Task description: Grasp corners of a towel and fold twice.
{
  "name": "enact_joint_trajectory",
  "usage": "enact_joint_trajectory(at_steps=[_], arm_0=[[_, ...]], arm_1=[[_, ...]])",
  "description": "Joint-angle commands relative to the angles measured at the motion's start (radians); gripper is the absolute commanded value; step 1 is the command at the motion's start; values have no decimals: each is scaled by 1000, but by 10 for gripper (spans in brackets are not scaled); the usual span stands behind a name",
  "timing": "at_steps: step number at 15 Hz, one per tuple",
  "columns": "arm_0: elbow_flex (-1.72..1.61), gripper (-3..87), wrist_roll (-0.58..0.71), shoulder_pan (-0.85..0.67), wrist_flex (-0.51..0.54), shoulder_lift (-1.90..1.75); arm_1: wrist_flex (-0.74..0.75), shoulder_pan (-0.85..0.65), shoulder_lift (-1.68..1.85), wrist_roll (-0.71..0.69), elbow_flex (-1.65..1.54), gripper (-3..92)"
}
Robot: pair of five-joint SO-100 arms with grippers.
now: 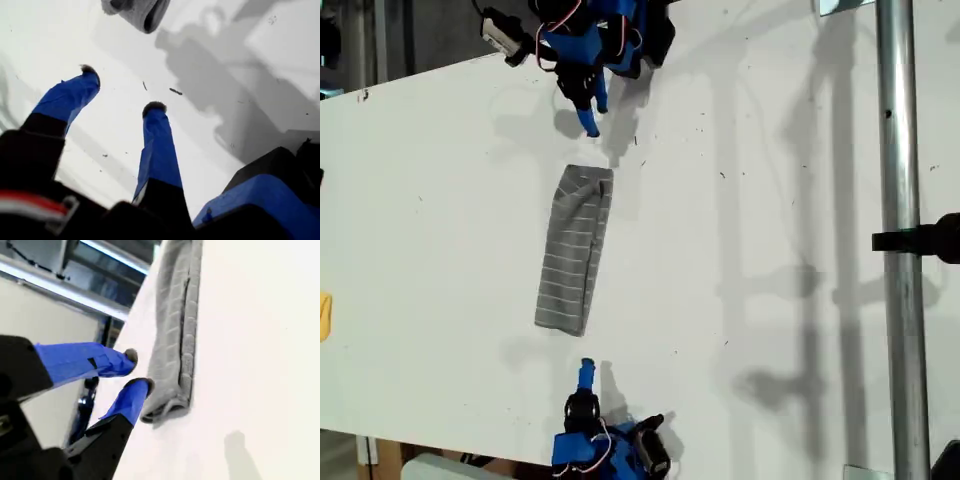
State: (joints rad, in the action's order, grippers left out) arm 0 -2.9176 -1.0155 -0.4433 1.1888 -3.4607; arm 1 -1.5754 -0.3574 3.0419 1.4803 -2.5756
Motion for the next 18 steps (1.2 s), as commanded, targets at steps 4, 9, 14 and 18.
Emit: enact_joint_trajectory(at_steps=[4,9,14,18], arm_0=[[17,34,-26,48,-6,-18],[14,30,-35,57,58,-18],[15,28,-29,87,57,-18],[6,26,8,71,52,-18]], arm_1=[[115,-40,-259,-71,87,470],[497,-118,-1164,-141,417,519],[434,-114,-1635,-110,664,528],[531,-179,-1615,-209,655,399]])
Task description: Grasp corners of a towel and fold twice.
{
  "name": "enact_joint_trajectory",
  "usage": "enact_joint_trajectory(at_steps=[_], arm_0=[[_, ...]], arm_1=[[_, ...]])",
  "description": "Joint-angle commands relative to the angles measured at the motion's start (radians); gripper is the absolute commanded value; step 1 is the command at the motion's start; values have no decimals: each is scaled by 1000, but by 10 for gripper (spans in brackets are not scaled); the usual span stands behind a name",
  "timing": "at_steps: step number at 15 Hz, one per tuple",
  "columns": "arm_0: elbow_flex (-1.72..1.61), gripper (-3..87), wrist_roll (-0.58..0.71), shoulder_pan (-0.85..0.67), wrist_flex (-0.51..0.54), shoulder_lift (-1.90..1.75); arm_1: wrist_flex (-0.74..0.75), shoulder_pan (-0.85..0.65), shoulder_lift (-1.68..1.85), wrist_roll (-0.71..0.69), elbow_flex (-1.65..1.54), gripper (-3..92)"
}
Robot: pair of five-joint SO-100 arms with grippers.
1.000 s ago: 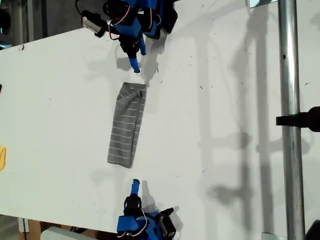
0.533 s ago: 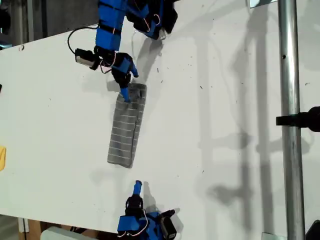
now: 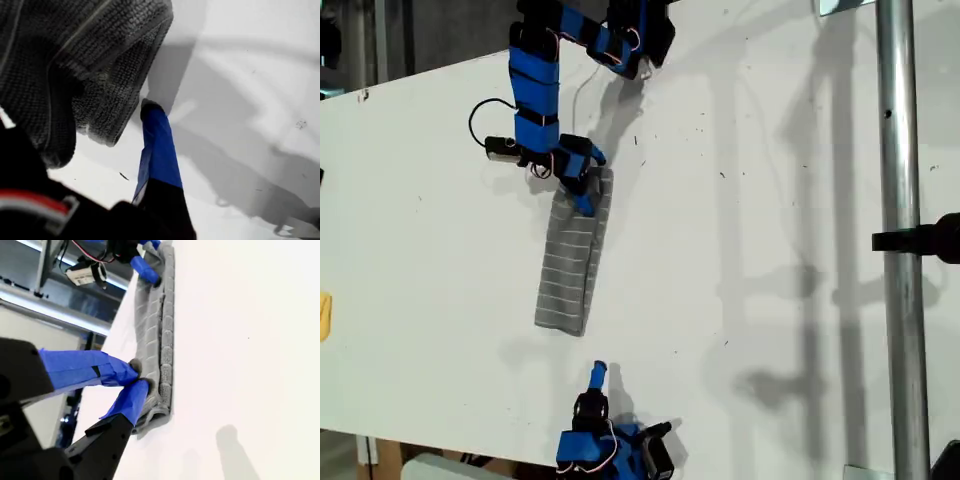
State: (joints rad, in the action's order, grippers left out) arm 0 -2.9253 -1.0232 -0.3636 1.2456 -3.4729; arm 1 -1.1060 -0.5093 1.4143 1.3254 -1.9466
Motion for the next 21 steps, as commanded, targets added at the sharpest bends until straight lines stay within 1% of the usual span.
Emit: enact_joint_trajectory(at_steps=[1,2,3,4,6,8,9,11,12,13,14,15,17,19,21], arm_0=[[18,26,18,-14,-3,-6],[18,25,20,-15,-3,-6],[17,24,20,-15,-3,-6],[17,24,20,-15,-3,-6],[15,23,20,-12,-3,-6],[17,23,20,-3,-3,-6],[17,23,20,2,-2,-6],[18,21,18,12,-3,-6],[18,21,21,12,-3,-6],[18,21,20,12,-3,-6],[20,20,18,17,-3,-6],[20,20,15,21,-3,-6],[20,19,15,21,-3,-6],[21,19,8,31,0,-6],[15,19,3,35,0,-6]], arm_1=[[110,-44,9,-106,31,306],[140,-54,8,-140,37,198],[117,-60,2,-118,52,-2],[137,-63,-2,-156,57,-2],[114,-46,-20,-187,84,-1],[101,0,52,-161,6,-1],[46,31,138,-124,-61,-1],[-207,123,428,-41,-156,-1],[-390,179,534,20,-144,-1],[-577,219,545,67,-95,-1],[-680,250,515,97,-46,-1],[-698,273,462,101,34,-1],[-442,279,291,-3,192,-1],[-299,268,91,-54,373,-2],[-120,272,38,-72,405,-2]])
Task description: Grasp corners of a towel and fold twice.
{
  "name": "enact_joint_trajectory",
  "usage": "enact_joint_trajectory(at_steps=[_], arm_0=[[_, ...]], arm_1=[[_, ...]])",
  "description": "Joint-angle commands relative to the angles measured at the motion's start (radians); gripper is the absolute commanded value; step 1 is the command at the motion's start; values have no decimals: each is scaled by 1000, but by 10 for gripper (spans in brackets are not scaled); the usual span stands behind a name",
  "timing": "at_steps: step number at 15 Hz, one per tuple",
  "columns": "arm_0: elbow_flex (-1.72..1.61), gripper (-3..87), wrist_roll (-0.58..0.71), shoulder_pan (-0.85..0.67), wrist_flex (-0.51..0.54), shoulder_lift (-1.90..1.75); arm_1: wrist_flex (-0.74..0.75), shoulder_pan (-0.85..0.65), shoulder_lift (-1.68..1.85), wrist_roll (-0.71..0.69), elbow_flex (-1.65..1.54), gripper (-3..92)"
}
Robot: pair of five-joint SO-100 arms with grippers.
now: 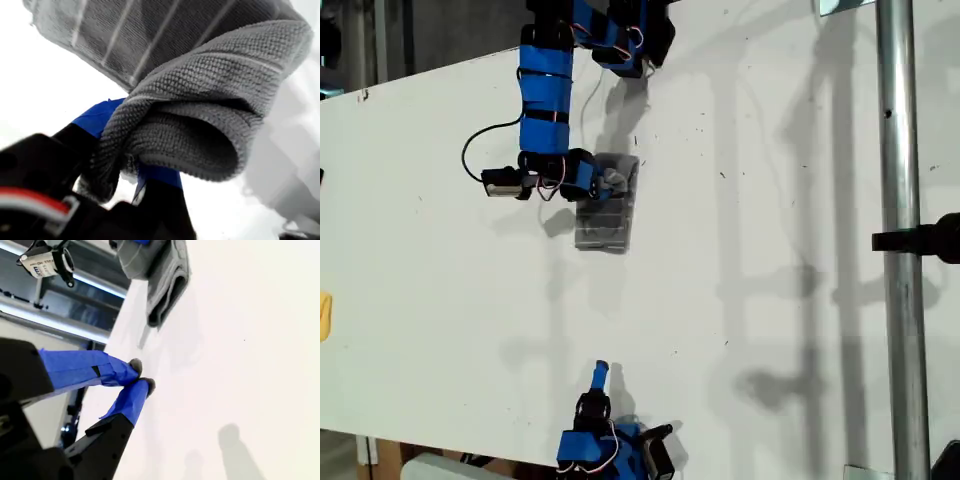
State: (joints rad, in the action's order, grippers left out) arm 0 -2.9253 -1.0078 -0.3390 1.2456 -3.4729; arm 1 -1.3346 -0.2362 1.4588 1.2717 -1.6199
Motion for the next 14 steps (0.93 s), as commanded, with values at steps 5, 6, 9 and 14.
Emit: enact_joint_trajectory(at_steps=[5,6,9,14], arm_0=[[11,19,-3,5,-5,-6],[9,19,-2,5,-5,-6],[8,19,5,3,-9,-6],[12,18,18,-3,-25,-6]], arm_1=[[454,34,-25,-189,81,361],[653,67,35,-422,100,699],[871,48,179,-597,225,347],[847,48,436,-561,-49,234]])
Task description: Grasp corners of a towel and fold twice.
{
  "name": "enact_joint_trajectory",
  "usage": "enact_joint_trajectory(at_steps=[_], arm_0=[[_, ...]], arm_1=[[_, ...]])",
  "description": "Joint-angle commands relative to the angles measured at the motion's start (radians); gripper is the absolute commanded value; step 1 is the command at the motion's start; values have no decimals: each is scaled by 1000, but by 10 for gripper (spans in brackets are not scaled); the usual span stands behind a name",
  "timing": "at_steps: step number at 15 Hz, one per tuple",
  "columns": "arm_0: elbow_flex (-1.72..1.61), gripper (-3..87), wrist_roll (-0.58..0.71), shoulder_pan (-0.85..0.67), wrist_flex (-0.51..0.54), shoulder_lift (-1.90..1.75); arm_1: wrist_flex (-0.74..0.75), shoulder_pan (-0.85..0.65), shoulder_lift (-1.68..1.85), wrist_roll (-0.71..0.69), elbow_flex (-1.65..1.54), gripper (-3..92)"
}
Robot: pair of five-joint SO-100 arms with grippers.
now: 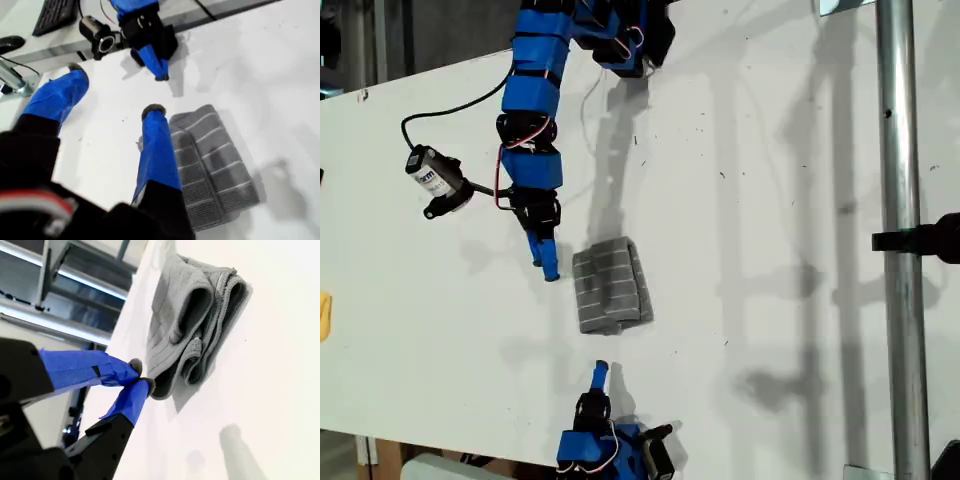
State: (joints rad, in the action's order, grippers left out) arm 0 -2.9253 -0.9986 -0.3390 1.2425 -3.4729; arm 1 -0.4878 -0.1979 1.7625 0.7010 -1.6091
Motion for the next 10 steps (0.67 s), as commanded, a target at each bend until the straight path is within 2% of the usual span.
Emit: enact_joint_trajectory(at_steps=[1,2,3,4,5,8,9,10], arm_0=[[12,18,6,-12,-20,-6],[9,18,5,-20,-20,-6],[2,18,6,-34,-21,-6],[-15,18,-15,-55,-26,-6],[-29,18,-104,-84,-32,-6],[-126,12,-183,-94,-58,-6],[-172,-11,-123,-66,-107,-6],[-183,-10,-152,-48,-80,-6]], arm_1=[[6,3,242,48,-192,234],[20,-12,388,91,-351,234],[9,-37,558,127,-526,164],[-17,-61,755,155,-716,-2],[-110,-78,945,218,-859,-2],[-522,-101,1308,388,-1051,-2],[-632,-117,1396,434,-1103,-2],[-718,-126,1517,471,-1175,-2]])
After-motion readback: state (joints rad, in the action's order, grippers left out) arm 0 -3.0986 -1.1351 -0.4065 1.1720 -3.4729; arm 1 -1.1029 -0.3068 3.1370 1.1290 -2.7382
